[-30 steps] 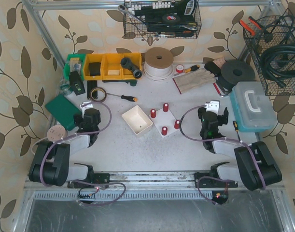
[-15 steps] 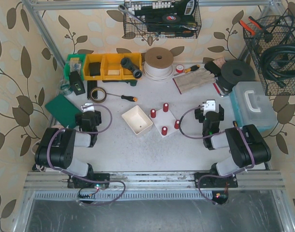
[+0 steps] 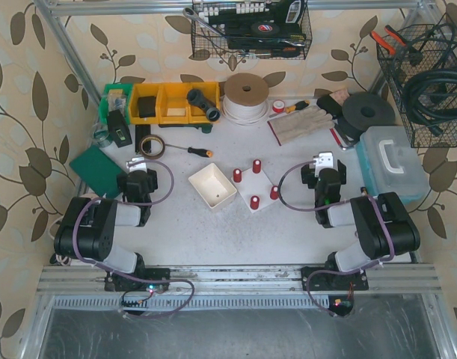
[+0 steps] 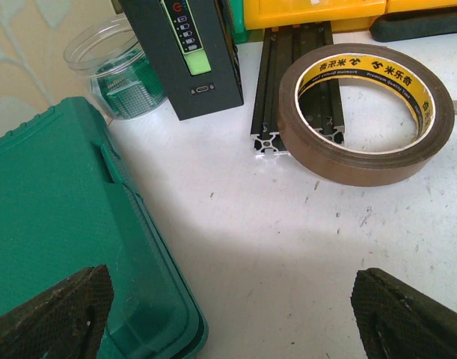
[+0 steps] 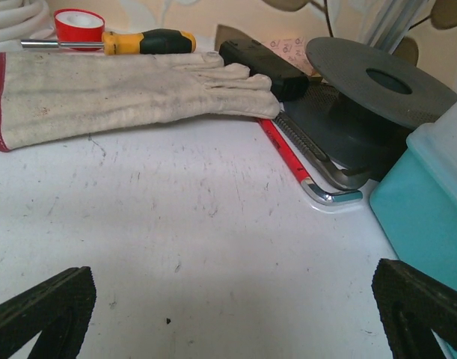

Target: Install the large spring

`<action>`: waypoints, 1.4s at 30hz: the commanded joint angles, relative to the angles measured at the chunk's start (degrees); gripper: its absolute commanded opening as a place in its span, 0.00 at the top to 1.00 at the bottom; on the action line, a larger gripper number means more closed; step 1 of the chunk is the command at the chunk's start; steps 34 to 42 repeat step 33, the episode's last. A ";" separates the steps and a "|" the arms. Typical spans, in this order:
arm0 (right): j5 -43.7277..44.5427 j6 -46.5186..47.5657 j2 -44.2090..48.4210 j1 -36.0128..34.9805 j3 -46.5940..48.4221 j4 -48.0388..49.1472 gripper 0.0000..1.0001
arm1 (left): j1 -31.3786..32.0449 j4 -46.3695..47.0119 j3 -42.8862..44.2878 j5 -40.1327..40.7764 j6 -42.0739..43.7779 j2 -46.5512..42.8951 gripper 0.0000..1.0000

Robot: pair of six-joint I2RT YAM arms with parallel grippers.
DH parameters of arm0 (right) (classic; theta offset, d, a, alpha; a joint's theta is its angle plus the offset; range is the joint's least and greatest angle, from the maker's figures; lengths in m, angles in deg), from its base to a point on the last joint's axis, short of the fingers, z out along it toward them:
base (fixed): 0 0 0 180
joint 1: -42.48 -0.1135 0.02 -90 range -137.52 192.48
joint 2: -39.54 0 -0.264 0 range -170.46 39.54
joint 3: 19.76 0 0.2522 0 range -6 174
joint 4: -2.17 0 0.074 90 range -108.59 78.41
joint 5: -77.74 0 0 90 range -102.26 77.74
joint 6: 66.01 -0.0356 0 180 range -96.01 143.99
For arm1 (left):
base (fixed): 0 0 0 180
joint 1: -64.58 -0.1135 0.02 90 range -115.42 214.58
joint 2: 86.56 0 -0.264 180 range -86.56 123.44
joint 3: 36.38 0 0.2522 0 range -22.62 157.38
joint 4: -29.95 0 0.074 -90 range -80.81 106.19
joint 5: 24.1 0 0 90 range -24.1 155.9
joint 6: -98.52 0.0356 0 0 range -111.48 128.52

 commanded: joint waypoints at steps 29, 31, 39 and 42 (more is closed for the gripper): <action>-1.98 -1.08 0.65 0.59 1.70 -1.15 0.00 | -0.35 1.88 1.45 -1.15 0.56 0.51 0.10; -1.98 -1.08 0.67 0.63 1.70 -1.19 0.00 | -0.35 1.93 1.34 -1.08 0.70 0.30 0.10; -1.98 -1.08 0.68 0.59 1.70 -1.14 0.00 | -0.35 1.78 1.27 -1.16 0.62 -0.02 0.10; -1.98 -1.08 0.68 0.59 1.70 -1.14 0.00 | -0.35 1.78 1.27 -1.16 0.62 -0.02 0.10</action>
